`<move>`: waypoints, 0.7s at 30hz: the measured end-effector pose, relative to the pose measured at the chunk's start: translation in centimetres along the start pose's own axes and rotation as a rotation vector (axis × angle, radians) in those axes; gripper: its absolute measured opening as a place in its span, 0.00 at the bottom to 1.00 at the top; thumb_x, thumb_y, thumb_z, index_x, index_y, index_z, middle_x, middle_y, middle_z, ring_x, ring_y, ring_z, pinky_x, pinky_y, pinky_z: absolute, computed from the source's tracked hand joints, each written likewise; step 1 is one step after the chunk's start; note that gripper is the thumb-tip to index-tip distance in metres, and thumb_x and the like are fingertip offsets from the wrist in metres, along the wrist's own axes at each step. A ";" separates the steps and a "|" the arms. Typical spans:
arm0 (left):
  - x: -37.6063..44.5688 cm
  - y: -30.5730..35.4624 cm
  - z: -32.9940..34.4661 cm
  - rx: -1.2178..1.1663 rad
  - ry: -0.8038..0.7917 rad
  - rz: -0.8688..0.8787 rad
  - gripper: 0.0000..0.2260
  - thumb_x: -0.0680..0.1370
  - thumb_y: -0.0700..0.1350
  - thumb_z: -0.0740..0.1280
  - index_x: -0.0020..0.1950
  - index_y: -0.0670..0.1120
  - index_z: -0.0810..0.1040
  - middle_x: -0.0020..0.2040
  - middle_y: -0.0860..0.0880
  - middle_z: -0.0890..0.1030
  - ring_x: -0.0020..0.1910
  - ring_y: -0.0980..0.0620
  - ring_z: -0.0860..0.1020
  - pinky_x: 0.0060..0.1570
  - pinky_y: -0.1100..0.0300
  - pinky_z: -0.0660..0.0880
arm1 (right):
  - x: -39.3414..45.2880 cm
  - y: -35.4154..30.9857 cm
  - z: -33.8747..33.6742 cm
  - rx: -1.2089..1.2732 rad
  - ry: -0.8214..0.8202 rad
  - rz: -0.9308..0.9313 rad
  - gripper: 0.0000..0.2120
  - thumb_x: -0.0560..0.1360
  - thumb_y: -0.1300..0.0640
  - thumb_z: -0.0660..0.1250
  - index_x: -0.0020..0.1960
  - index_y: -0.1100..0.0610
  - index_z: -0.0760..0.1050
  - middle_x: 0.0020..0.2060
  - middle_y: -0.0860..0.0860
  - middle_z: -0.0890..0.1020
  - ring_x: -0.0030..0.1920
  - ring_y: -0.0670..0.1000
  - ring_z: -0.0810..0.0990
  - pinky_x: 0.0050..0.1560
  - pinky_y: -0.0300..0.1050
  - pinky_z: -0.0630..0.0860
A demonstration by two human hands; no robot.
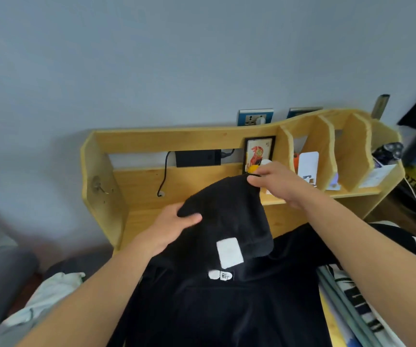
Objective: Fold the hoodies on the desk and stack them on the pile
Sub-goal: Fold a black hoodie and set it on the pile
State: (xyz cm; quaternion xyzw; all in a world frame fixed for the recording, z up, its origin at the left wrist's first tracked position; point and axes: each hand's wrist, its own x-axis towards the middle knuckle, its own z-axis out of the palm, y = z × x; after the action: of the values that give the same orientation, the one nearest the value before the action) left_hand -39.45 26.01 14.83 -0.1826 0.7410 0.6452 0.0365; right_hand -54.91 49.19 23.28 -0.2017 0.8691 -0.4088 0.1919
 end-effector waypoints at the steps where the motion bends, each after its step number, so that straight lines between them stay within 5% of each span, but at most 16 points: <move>1: 0.1 0.9 -0.6 0.099 0.121 0.122 0.08 0.80 0.48 0.72 0.58 0.52 0.82 0.53 0.54 0.86 0.55 0.54 0.83 0.62 0.53 0.77 | -0.1 0.7 -0.4 -0.207 0.067 -0.109 0.09 0.82 0.51 0.64 0.52 0.54 0.81 0.57 0.44 0.74 0.59 0.47 0.71 0.63 0.47 0.68; 4: 0.7 4.4 -1.9 0.458 0.299 0.463 0.06 0.82 0.48 0.68 0.58 0.52 0.80 0.52 0.54 0.81 0.51 0.57 0.78 0.54 0.61 0.74 | -0.6 2.5 -0.1 -0.155 0.067 -0.163 0.14 0.85 0.50 0.57 0.50 0.58 0.75 0.48 0.55 0.78 0.49 0.54 0.75 0.55 0.55 0.73; 7: 2.5 6.6 -2.1 0.662 0.230 0.463 0.08 0.85 0.52 0.62 0.61 0.52 0.75 0.52 0.54 0.82 0.49 0.55 0.80 0.50 0.53 0.79 | -0.2 2.2 1.3 0.066 0.205 -0.130 0.12 0.86 0.48 0.54 0.54 0.54 0.72 0.50 0.52 0.78 0.50 0.51 0.76 0.52 0.49 0.72; 9: 3.8 7.0 -1.8 0.777 0.265 0.472 0.08 0.85 0.53 0.60 0.61 0.52 0.72 0.49 0.51 0.82 0.44 0.52 0.81 0.45 0.48 0.80 | 0.0 1.4 2.3 0.213 0.132 -0.136 0.11 0.83 0.45 0.62 0.62 0.49 0.69 0.55 0.45 0.77 0.55 0.43 0.76 0.56 0.42 0.74; 12: 4.7 6.8 -1.7 0.903 0.350 0.517 0.11 0.84 0.54 0.61 0.61 0.49 0.71 0.46 0.49 0.81 0.42 0.48 0.80 0.41 0.49 0.79 | 1.0 3.0 3.5 -0.085 -0.094 -0.181 0.34 0.72 0.50 0.77 0.71 0.50 0.63 0.62 0.44 0.76 0.61 0.43 0.76 0.57 0.37 0.74; 14: 4.8 6.2 -1.5 1.010 0.247 0.554 0.17 0.80 0.59 0.66 0.61 0.50 0.70 0.47 0.52 0.79 0.42 0.51 0.79 0.43 0.52 0.79 | 2.6 4.5 2.9 -0.324 0.001 -0.173 0.28 0.71 0.54 0.78 0.66 0.52 0.69 0.58 0.49 0.80 0.60 0.51 0.78 0.56 0.46 0.75; 16: 4.4 5.9 -0.9 0.990 0.090 0.513 0.28 0.74 0.62 0.73 0.67 0.51 0.67 0.54 0.56 0.76 0.48 0.55 0.77 0.49 0.56 0.77 | 3.7 4.5 1.5 -0.411 0.199 -0.179 0.11 0.73 0.55 0.76 0.49 0.51 0.75 0.46 0.49 0.80 0.51 0.55 0.80 0.46 0.47 0.73; 17: 4.5 5.7 -0.7 0.985 0.064 0.492 0.34 0.73 0.61 0.76 0.72 0.52 0.64 0.59 0.55 0.74 0.51 0.54 0.76 0.53 0.56 0.77 | 4.0 4.3 0.8 -0.432 0.257 -0.206 0.10 0.74 0.55 0.74 0.42 0.49 0.73 0.42 0.50 0.79 0.47 0.56 0.80 0.43 0.46 0.71; 19: 5.1 5.1 -0.8 1.048 0.145 0.447 0.38 0.73 0.54 0.77 0.76 0.54 0.59 0.66 0.50 0.73 0.56 0.49 0.79 0.57 0.52 0.78 | 4.1 4.2 -0.1 -0.440 0.258 -0.268 0.12 0.75 0.57 0.73 0.38 0.46 0.73 0.40 0.51 0.79 0.43 0.56 0.79 0.42 0.46 0.71; 21: 6.1 4.2 -1.6 1.056 0.336 0.370 0.31 0.75 0.49 0.76 0.73 0.55 0.64 0.63 0.49 0.78 0.54 0.46 0.82 0.53 0.51 0.80 | 3.6 4.3 -0.2 -0.445 0.204 -0.310 0.07 0.74 0.58 0.74 0.42 0.48 0.78 0.42 0.52 0.79 0.43 0.54 0.78 0.42 0.46 0.72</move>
State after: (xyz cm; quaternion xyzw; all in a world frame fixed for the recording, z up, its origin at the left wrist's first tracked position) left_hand -46.14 23.53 17.34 -0.1071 0.9774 0.1464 -0.1088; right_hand -58.89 49.95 19.41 -0.3270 0.9112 -0.2506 -0.0103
